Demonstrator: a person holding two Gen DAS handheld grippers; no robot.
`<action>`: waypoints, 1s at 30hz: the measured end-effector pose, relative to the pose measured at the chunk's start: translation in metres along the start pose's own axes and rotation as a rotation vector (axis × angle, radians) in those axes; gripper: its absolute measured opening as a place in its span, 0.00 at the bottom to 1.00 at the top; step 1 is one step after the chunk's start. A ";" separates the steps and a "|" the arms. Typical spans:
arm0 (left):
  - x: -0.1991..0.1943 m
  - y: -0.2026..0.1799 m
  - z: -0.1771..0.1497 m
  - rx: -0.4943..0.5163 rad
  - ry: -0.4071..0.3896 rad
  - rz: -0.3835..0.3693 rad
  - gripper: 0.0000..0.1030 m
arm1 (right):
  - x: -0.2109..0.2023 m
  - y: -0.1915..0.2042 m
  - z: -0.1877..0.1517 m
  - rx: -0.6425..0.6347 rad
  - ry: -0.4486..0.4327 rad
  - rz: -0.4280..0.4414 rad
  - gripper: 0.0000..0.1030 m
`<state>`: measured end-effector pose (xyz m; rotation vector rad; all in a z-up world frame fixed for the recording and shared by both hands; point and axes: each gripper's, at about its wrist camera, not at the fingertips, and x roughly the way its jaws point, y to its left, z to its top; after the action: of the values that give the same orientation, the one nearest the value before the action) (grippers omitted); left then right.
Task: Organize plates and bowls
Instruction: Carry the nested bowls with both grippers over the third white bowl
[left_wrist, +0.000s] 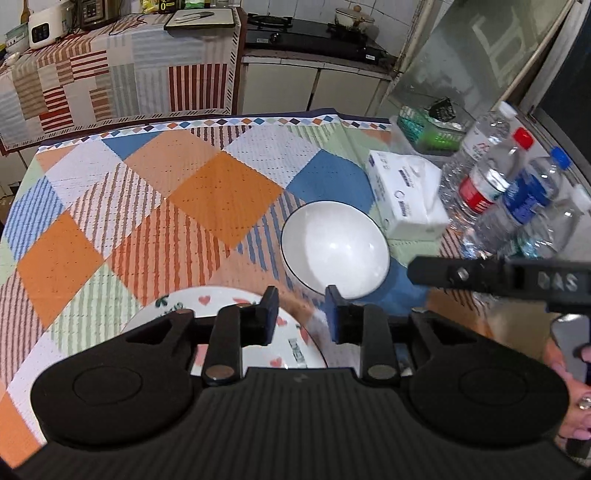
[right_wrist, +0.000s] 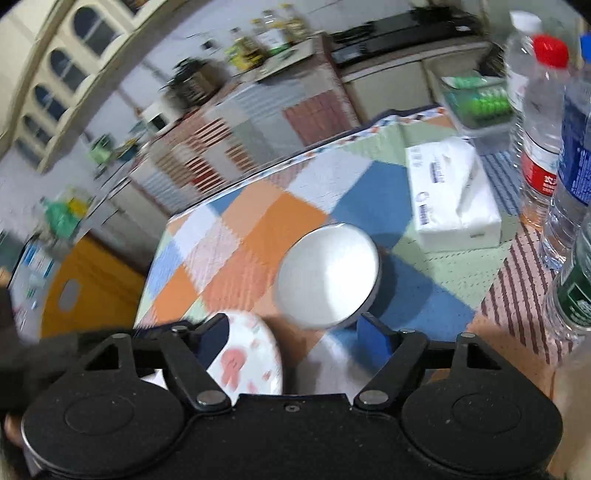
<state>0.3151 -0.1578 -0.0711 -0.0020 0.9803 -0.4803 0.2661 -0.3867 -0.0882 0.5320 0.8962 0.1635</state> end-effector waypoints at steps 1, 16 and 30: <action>0.007 0.001 0.000 -0.003 -0.003 0.008 0.32 | 0.008 -0.006 0.002 0.019 -0.011 -0.010 0.77; 0.086 0.005 0.010 -0.105 0.007 0.049 0.39 | 0.097 -0.045 0.001 0.159 -0.002 -0.139 0.37; 0.082 -0.012 0.012 -0.009 0.035 0.096 0.10 | 0.098 -0.031 -0.003 0.216 -0.034 -0.240 0.16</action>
<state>0.3576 -0.2035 -0.1264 0.0450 1.0122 -0.3887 0.3221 -0.3780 -0.1744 0.6203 0.9417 -0.1613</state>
